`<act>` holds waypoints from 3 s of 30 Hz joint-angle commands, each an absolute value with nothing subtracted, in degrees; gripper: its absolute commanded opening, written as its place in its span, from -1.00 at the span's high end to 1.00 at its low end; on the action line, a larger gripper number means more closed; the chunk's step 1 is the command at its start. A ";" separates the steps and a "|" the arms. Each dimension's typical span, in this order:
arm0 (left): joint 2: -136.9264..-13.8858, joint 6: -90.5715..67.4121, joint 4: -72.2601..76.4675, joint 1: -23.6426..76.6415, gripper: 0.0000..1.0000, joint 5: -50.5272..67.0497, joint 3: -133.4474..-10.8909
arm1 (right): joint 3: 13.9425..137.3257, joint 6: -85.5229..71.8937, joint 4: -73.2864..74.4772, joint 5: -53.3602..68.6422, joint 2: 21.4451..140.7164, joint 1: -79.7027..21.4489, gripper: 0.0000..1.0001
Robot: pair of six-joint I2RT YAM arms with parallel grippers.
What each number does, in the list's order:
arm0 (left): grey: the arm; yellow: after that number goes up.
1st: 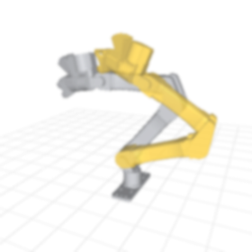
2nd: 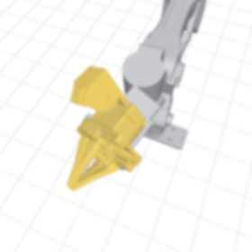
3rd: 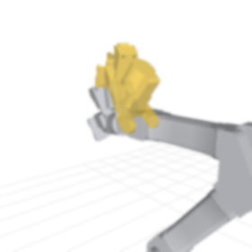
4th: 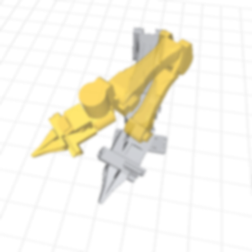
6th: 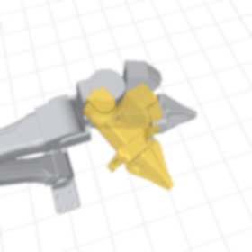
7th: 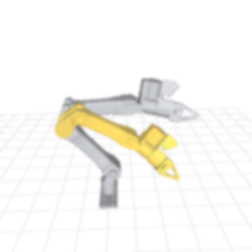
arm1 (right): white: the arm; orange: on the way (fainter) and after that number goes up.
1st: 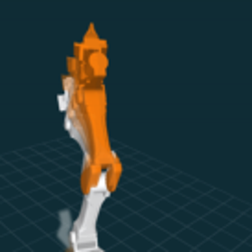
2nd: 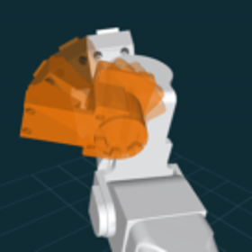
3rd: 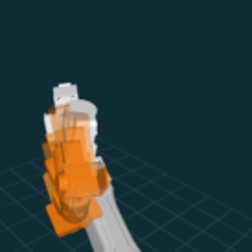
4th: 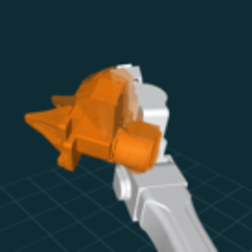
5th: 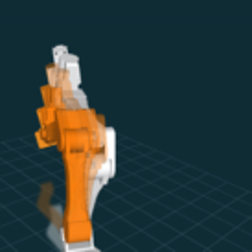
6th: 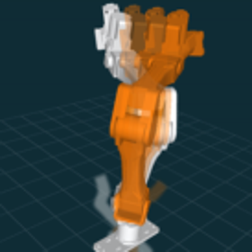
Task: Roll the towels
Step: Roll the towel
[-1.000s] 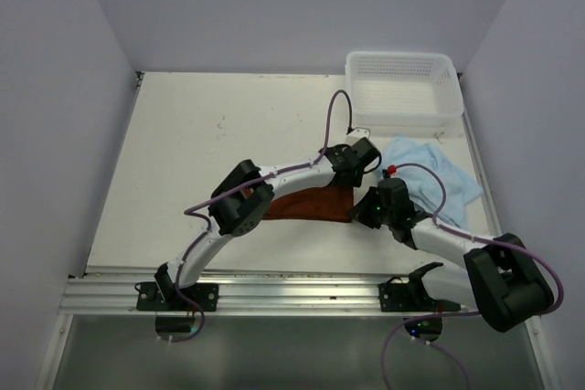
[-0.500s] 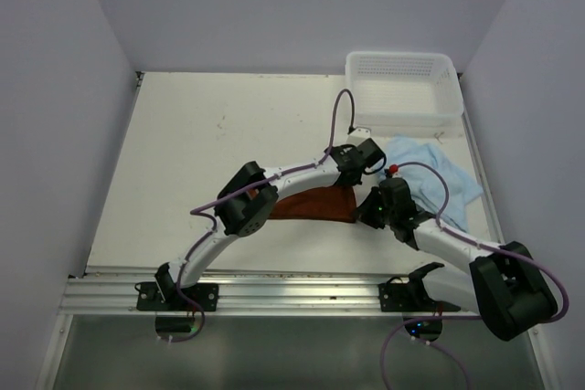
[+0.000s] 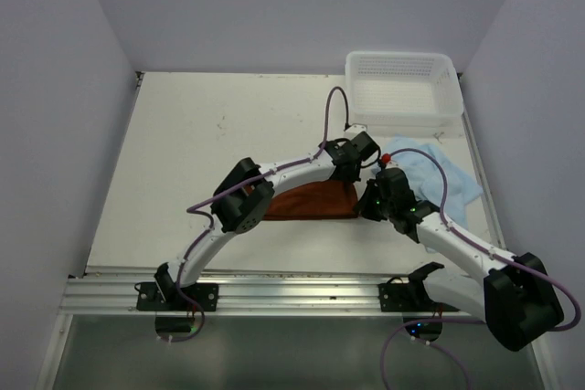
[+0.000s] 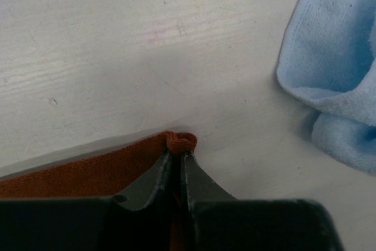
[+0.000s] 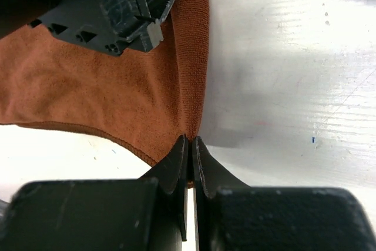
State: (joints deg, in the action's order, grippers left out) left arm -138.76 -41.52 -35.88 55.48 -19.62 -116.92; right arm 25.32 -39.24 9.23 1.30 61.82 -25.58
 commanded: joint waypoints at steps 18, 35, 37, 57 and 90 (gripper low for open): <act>-123.23 -41.49 -18.99 50.80 0.82 -10.73 -101.52 | 34.10 -33.58 23.91 -17.58 64.24 -38.58 1.00; -117.16 -39.03 -11.08 47.29 0.82 -7.21 -89.48 | 37.79 -32.43 21.80 -17.84 69.43 -44.99 1.00; -116.72 -38.67 -9.94 46.93 0.82 -6.68 -88.07 | 38.06 -32.52 21.10 -17.93 70.22 -45.62 1.00; -117.16 -36.83 -6.86 45.53 0.84 -4.57 -86.22 | 39.55 -33.92 19.60 -18.90 76.81 -47.64 1.00; -116.63 -32.52 7.91 45.44 0.74 2.55 -81.56 | 38.58 -43.15 17.67 -25.84 77.61 -47.72 1.00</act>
State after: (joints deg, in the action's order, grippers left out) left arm -118.80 -34.63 1.63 46.78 3.68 -81.84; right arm 38.54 -41.60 18.52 -25.96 76.88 -47.24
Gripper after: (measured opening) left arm 0.136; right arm 0.036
